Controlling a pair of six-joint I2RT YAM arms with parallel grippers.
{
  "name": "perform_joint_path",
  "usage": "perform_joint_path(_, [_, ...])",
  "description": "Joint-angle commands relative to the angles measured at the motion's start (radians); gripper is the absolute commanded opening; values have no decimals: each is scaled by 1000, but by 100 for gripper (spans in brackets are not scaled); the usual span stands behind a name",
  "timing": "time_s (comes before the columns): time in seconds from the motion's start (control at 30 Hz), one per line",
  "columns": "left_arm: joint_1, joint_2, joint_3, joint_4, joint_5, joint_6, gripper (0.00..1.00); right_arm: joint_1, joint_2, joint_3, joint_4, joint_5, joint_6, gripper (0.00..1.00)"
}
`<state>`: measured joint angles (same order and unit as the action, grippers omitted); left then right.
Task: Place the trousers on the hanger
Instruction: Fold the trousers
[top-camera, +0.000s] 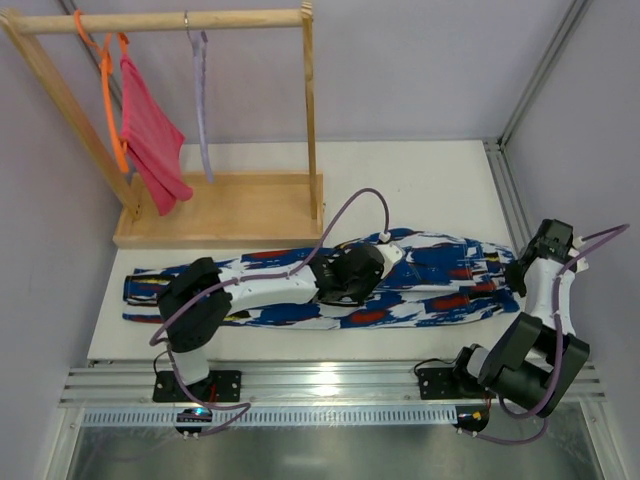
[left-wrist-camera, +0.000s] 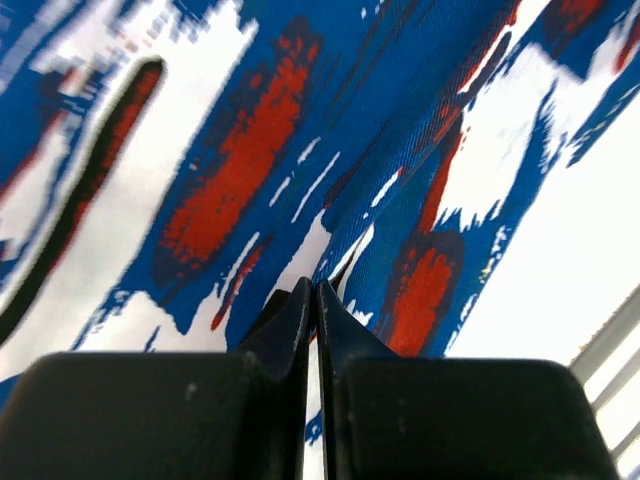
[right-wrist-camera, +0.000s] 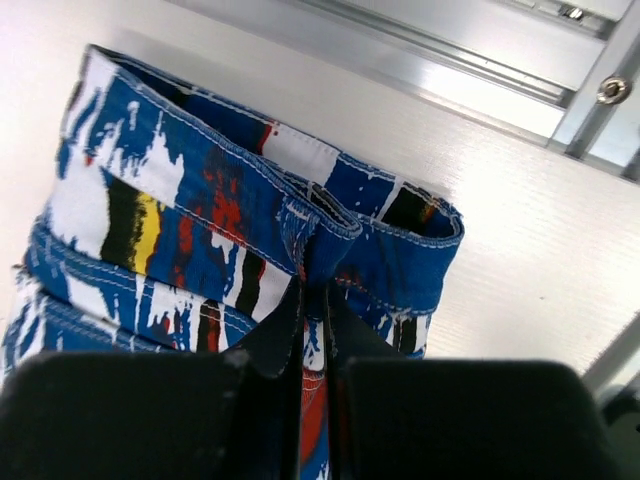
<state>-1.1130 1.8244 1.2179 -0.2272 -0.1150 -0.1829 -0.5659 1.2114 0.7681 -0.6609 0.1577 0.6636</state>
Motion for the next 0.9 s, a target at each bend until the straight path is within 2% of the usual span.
perform_joint_path(0.0, [-14, -114, 48, -17, -23, -6, 0, -6, -59, 95, -84, 91, -19, 4])
perform_joint_path(0.1, [-44, -135, 37, -58, -29, -7, 0, -6, -78, 114, -152, 127, -36, 4])
perform_joint_path(0.23, [-74, -128, -35, -35, -23, -35, 0, -6, -150, 44, -152, 173, -41, 4])
perform_joint_path(0.43, [-142, -73, -147, 43, -52, -73, 0, -6, -174, -130, -132, 203, 91, 4])
perform_joint_path(0.6, [-166, -39, -184, 98, -71, -95, 0, -8, -223, -205, -92, 189, 168, 10])
perform_joint_path(0.73, [-166, -47, -189, 117, -74, -99, 0, -8, -271, -208, -11, 56, 100, 27])
perform_joint_path(0.77, [-166, -42, -184, 117, -75, -99, 0, -6, -279, -208, 27, 10, 82, 37])
perform_joint_path(0.83, [-166, -28, -169, 112, -74, -99, 0, -3, -296, -225, 111, -273, -40, 39])
perform_joint_path(0.87, [-166, -25, -155, 112, -72, -99, 0, 0, -302, -227, 147, -335, -68, 40])
